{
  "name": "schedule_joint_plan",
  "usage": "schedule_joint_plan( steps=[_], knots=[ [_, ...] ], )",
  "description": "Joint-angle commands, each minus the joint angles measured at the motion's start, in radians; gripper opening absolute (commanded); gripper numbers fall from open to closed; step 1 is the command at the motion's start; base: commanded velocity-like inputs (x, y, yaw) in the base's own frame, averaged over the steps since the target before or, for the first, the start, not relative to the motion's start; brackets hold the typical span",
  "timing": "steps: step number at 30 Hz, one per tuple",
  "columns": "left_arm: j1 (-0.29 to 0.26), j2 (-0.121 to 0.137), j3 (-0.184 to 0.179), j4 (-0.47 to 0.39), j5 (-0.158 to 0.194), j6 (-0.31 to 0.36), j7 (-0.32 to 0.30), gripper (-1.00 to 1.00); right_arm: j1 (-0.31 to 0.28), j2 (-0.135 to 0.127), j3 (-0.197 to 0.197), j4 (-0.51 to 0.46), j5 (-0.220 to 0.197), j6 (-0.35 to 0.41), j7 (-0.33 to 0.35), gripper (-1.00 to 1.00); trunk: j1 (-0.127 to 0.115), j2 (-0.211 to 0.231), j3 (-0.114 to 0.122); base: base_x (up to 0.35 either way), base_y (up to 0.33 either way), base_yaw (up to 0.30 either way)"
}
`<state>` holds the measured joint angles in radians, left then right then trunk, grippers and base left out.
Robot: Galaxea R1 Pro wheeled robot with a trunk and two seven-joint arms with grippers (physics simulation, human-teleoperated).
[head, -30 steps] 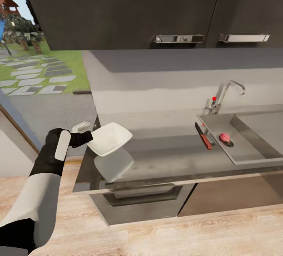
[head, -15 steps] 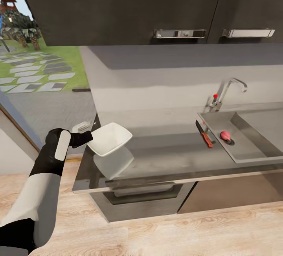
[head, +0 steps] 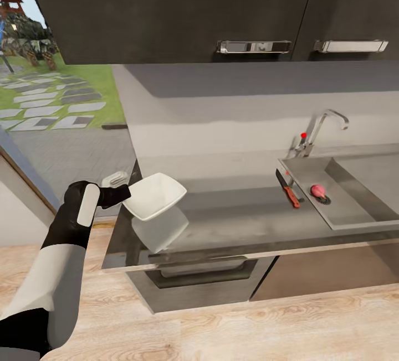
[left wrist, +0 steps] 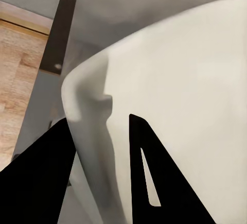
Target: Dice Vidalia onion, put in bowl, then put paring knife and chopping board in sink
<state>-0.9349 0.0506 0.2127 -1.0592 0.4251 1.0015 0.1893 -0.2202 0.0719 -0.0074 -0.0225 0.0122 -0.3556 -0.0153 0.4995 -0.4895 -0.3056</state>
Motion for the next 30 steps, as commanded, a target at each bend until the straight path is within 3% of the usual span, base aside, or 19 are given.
schedule_joint_plan(
  steps=[1,30],
  knots=[
    [-0.001,0.000,0.000,-0.001,0.014,0.003,0.009,-1.00,-0.001,0.000,-0.001,0.001,0.001,-0.004,-0.002,1.00,0.000,-0.002,-0.002,0.000,0.000,0.000],
    [-0.001,0.000,0.000,-0.001,0.014,0.003,0.009,-1.00,-0.001,0.000,0.000,0.001,0.001,-0.004,-0.002,1.00,0.000,-0.002,-0.016,0.000,0.000,0.000]
  ],
)
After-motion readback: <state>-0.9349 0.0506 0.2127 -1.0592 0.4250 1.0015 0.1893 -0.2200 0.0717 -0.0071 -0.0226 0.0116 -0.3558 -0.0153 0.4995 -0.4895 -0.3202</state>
